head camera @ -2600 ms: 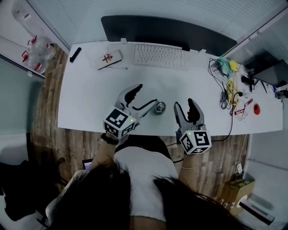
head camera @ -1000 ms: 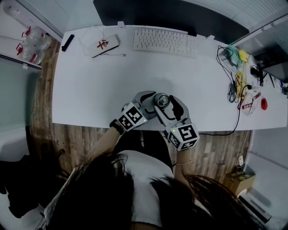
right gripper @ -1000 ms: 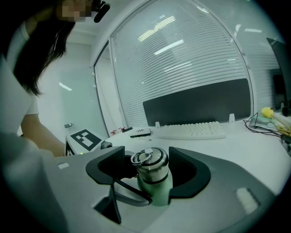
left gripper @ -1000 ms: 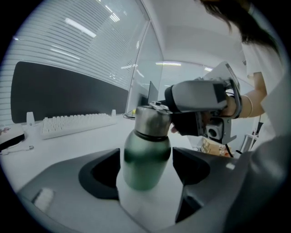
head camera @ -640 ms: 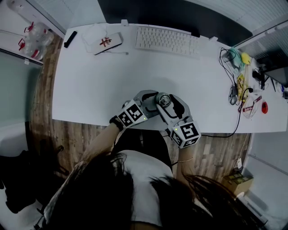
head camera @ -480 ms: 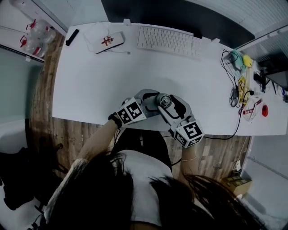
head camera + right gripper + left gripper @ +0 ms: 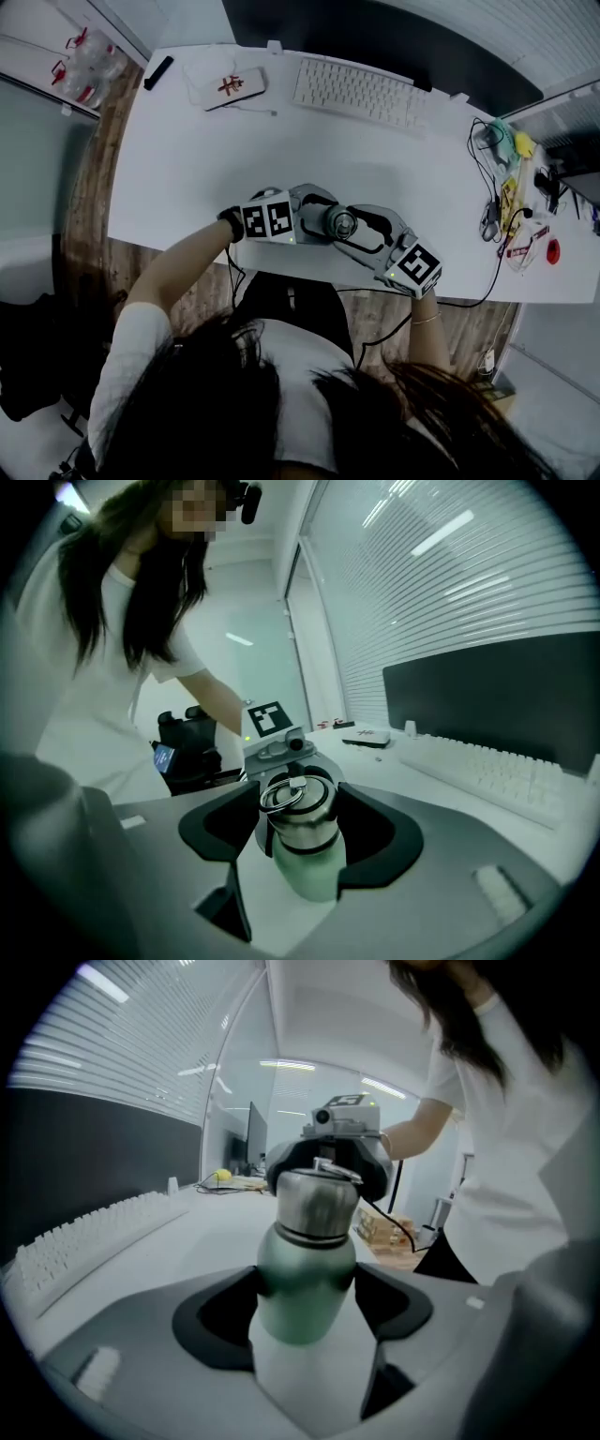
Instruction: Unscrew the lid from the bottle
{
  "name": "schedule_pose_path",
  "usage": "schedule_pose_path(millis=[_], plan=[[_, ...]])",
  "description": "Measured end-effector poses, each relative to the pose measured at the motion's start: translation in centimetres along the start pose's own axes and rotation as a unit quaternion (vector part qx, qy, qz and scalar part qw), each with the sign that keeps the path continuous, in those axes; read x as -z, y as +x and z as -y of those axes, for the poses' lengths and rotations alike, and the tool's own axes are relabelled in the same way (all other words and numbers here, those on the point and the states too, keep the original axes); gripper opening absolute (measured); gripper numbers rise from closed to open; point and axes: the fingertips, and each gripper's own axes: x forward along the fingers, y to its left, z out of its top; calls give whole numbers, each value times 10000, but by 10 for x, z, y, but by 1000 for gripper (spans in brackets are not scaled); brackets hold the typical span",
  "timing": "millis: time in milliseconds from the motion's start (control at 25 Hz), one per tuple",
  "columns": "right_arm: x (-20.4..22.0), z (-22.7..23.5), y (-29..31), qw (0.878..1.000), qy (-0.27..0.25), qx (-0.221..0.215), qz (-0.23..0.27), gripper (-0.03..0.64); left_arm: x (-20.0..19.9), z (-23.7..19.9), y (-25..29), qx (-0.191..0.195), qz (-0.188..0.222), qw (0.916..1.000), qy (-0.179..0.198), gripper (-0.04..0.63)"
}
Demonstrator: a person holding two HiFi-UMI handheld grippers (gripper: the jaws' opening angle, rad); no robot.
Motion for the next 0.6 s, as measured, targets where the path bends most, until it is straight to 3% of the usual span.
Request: schedule_pose_path(millis=[200,320,480,600], plan=[[4,-4,1,9944,-379,-862,-490,262,0,1,1,420,-203,9986,259,380],[5,-4,3,9908,-469,-1061,-696,262,0,1,1,536,-242,9977,329,380],[2,-6,-2,9966,-86,-589,-561,265,0,1,1,302,-171,9991,229,380],[-7,-2,-9,9983,386,443,28,273,0,1,1,-61,39,10000,-39,380]])
